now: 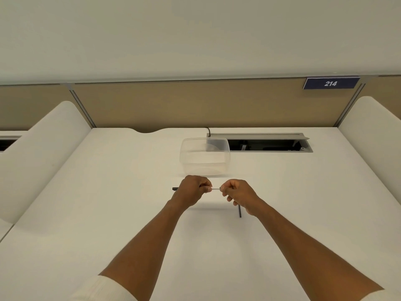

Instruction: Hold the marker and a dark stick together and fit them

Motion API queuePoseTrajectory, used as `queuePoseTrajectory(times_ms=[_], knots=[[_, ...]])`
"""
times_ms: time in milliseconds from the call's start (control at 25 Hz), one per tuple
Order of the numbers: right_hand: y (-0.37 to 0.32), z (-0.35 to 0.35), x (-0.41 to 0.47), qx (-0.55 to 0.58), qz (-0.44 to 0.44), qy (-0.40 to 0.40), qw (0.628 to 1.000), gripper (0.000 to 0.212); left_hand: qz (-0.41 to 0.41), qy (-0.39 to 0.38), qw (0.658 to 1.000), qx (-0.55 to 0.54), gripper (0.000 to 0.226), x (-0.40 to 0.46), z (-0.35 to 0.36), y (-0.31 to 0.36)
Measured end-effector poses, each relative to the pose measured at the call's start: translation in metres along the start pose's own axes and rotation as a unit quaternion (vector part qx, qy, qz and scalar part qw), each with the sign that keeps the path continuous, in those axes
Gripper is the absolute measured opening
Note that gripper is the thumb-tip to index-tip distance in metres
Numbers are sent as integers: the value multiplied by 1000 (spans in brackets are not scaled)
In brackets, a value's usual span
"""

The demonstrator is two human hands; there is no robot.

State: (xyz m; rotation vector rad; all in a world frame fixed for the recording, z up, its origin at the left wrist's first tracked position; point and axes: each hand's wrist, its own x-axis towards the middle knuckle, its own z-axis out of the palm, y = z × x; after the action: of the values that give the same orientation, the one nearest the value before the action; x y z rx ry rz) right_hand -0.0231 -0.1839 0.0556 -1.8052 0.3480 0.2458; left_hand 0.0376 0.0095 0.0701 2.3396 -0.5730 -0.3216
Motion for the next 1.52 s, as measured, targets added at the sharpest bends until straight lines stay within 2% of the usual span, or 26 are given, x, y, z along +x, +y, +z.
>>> queuePoseTrajectory(times_ms=[80, 240, 440, 640, 800, 840, 1000, 1200, 1320, 1400, 1520], knots=[[0, 0, -1, 16, -8, 10, 1000, 9, 0, 2, 1000, -5, 8, -1, 0, 0], [-3, 1, -2, -14, 27, 11, 999, 36, 5, 0, 1000, 2, 8, -1, 0, 3], [-1, 1, -1, 14, -5, 10, 1000, 8, 4, -3, 1000, 10, 8, -1, 0, 3], [-4, 1, -1, -20, 18, 12, 1000, 32, 9, 4, 1000, 11, 8, -2, -2, 3], [0, 2, 0, 6, -17, 9, 1000, 5, 3, 2, 1000, 10, 8, -2, -1, 3], [-1, 1, -1, 10, -17, 12, 1000, 6, 3, 4, 1000, 8, 8, -2, 0, 3], [-6, 0, 0, -35, 16, 5, 999, 36, 6, 4, 1000, 8, 8, -1, -1, 5], [-2, 1, 1, -2, -21, 20, 1000, 9, 6, 4, 1000, 12, 8, 0, 0, 5], [-6, -1, 0, -11, 8, 19, 1000, 29, 6, 4, 1000, 14, 9, 0, -1, 5], [-6, -2, 1, -40, 13, 6, 999, 32, 6, 2, 1000, 12, 9, 1, -2, 5], [-2, -1, 2, -26, -19, 12, 999, 8, 4, 2, 1000, 8, 8, 0, -1, 6]])
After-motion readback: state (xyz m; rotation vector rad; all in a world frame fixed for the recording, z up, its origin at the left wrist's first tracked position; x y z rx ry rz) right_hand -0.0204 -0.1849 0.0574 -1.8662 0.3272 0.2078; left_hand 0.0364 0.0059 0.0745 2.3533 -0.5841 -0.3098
